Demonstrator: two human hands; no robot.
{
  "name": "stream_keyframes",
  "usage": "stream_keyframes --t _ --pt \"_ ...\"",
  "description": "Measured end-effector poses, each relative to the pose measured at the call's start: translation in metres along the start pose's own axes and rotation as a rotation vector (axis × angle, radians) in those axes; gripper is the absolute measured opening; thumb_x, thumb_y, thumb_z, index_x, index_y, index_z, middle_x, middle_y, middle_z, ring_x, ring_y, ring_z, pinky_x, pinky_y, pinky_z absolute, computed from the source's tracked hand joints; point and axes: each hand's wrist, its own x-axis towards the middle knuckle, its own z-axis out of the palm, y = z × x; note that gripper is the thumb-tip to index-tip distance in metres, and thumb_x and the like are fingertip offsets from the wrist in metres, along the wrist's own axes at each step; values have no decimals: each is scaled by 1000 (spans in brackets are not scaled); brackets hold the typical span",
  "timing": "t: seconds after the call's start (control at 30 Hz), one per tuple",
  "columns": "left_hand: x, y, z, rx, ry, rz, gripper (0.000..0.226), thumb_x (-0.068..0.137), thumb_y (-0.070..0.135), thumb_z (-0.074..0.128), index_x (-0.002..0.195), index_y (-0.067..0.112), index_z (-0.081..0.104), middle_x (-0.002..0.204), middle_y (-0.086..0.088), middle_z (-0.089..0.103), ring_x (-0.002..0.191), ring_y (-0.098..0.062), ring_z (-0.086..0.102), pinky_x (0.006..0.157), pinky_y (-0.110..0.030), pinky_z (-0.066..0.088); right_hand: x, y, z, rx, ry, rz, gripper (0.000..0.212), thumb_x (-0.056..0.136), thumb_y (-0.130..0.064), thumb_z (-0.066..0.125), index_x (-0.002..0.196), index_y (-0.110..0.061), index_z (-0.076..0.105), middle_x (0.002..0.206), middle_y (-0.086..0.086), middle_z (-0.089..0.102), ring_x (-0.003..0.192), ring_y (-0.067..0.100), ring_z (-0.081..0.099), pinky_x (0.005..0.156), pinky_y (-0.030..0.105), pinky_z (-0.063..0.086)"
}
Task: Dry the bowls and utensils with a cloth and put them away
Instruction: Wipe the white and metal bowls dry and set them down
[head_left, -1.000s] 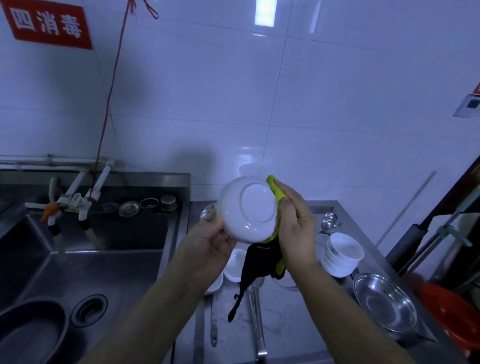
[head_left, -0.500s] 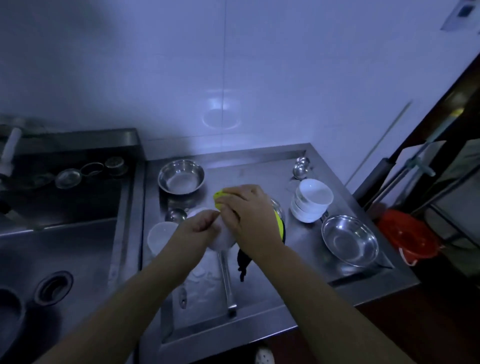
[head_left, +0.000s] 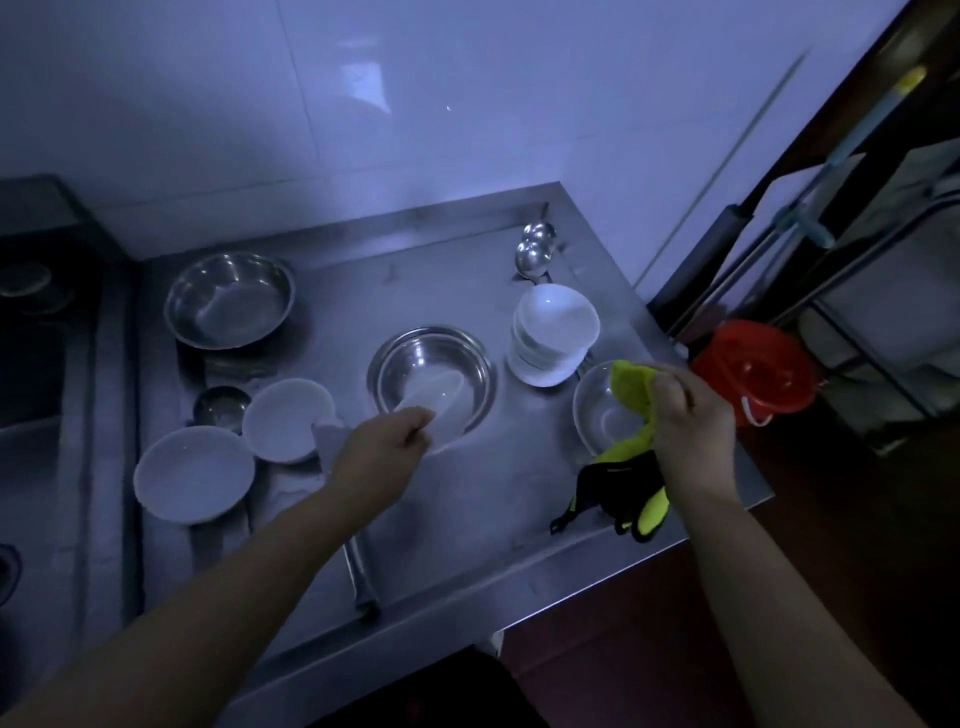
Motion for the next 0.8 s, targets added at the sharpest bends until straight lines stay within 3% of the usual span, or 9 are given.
stream_keyframes --t 0.13,0.23,0.33,0.37,0.43,0.53,0.67,0.73,0.8 --pt "19 1 53 312 -124 61 37 96 20 45 131 24 54 134 0 56 124 -20 49 94 -24 34 14 28 -6 -29 7 83 26 91 -6 47 94 -6 72 89 11 69 84 20 62 74 31 48" --pt "35 0 77 572 -332 155 41 95 22 45 136 26 47 135 -3 54 124 -24 49 97 -31 39 17 36 -3 -2 -13 115 27 91 -3 48 92 -13 73 82 7 68 74 12 57 69 21 47" --pt "45 -3 94 708 -364 390 37 63 13 81 98 19 72 80 -7 71 70 -25 69 55 -28 53 19 40 -1 14 -69 131 27 91 -1 48 87 -10 73 67 15 55 58 20 44 52 15 38" --pt "48 -5 100 740 -327 449 32 51 10 83 81 18 75 62 -4 67 52 -23 64 41 -24 48 20 43 -1 17 -83 145 26 91 -1 48 79 -9 70 59 12 46 51 15 36 46 17 32" --pt "51 -5 108 767 -284 507 17 53 12 70 68 18 73 50 0 61 41 -21 58 35 -20 42 23 50 0 14 -95 182 27 91 -1 49 71 -9 65 52 -4 35 47 5 29 43 17 26" --pt "50 -5 118 816 -338 564 12 53 12 73 64 18 71 50 2 61 43 -21 58 37 -22 43 25 55 0 12 -131 194 29 92 -3 49 71 -17 65 43 -15 37 43 2 34 43 12 27" --pt "49 -9 126 706 -351 549 37 35 7 89 65 16 71 56 1 64 48 -21 61 41 -23 47 25 47 4 41 -198 153 30 92 0 48 81 -19 69 52 -25 55 51 -6 50 50 6 36" --pt "46 -4 120 627 -260 593 35 44 8 86 76 14 73 69 -1 70 56 -21 65 49 -23 51 25 41 10 50 -220 144 31 92 -1 50 84 -21 71 60 -23 63 59 -6 55 55 6 40" --pt "38 -3 107 534 -160 579 24 66 17 64 87 11 74 81 -4 73 65 -21 69 56 -24 54 24 34 18 63 -253 129 32 91 -2 52 83 -25 72 70 -19 69 68 -3 60 62 8 46"
